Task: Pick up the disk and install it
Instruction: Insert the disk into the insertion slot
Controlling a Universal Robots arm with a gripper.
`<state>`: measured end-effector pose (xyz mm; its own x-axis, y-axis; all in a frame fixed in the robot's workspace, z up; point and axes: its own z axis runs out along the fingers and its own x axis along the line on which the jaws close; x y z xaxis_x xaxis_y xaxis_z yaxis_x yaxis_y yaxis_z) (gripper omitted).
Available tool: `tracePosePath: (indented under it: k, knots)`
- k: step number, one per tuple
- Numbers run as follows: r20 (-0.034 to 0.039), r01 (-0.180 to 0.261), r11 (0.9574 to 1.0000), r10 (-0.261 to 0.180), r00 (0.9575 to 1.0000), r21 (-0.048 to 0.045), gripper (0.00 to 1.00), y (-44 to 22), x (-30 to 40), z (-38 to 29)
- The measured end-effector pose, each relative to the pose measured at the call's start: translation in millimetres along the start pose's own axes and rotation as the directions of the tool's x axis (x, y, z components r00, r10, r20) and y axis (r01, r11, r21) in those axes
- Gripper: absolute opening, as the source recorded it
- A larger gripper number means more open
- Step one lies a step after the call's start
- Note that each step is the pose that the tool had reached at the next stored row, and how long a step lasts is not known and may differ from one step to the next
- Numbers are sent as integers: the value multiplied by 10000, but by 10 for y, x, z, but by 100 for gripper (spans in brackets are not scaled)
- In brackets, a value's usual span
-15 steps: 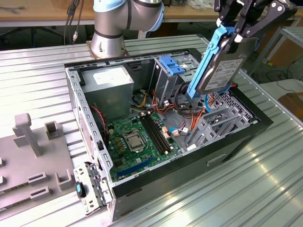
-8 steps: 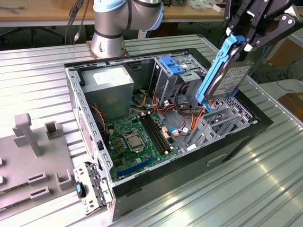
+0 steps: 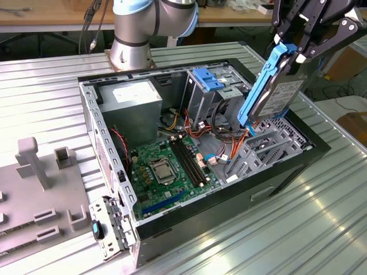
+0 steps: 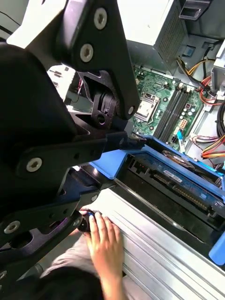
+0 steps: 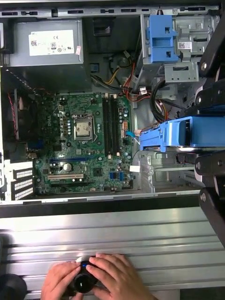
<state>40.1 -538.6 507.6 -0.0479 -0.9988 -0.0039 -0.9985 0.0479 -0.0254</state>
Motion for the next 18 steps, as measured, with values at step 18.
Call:
tracePosePath:
  k: [18]
  knots:
    - [-9,255,9997,-255,9997,32,37,-190,107,152]
